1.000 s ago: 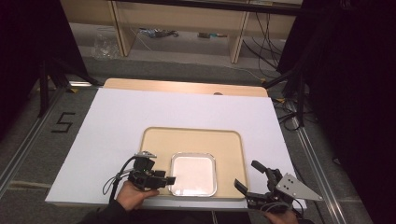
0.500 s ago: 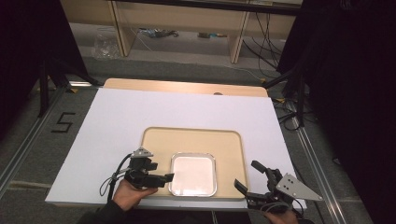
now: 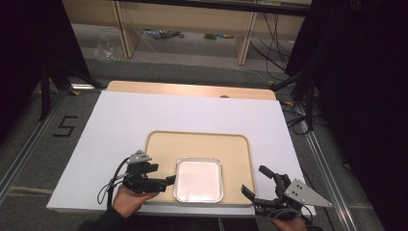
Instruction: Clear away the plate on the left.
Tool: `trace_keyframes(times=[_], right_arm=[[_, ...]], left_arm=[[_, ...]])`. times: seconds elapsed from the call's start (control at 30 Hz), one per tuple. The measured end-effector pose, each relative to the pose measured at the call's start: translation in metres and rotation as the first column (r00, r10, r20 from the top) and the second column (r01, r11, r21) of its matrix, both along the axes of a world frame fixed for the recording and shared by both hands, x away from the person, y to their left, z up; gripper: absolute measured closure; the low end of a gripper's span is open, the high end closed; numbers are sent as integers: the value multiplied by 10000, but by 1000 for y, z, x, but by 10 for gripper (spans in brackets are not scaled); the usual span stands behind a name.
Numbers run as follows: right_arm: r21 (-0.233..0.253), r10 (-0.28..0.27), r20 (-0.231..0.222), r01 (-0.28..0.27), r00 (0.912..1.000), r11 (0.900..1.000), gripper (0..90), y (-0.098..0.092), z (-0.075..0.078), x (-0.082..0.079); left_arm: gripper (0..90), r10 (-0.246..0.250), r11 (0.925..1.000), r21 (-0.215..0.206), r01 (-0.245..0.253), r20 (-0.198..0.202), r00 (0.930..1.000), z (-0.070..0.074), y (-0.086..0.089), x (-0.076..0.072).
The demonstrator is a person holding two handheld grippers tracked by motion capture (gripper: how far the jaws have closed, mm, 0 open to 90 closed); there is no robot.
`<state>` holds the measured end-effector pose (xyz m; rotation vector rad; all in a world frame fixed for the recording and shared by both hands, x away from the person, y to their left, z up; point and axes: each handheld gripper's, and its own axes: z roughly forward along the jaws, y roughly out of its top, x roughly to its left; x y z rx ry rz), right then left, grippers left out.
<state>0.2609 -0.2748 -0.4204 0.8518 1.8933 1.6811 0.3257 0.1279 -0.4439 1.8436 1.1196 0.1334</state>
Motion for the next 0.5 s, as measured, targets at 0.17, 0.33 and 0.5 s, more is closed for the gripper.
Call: trace_keyframes(times=[0.17, 0.33, 0.5], right_arm=[[80, 32, 1, -32, 10000, 10000, 151, 0, 0, 0], [-53, 64, -88, -65, 9999, 10000, 151, -1, 0, 0], [128, 118, -462, -112, 9989, 9999, 151, 1, 0, -2]], left_arm=[[157, 16, 10000, -39, -15, 300, 9995, 3, 4, -3], [157, 147, 9997, -178, -136, 601, 9981, 5, 6, -6], [157, 379, 9992, -169, -366, 881, 9954, 9, 11, -11]])
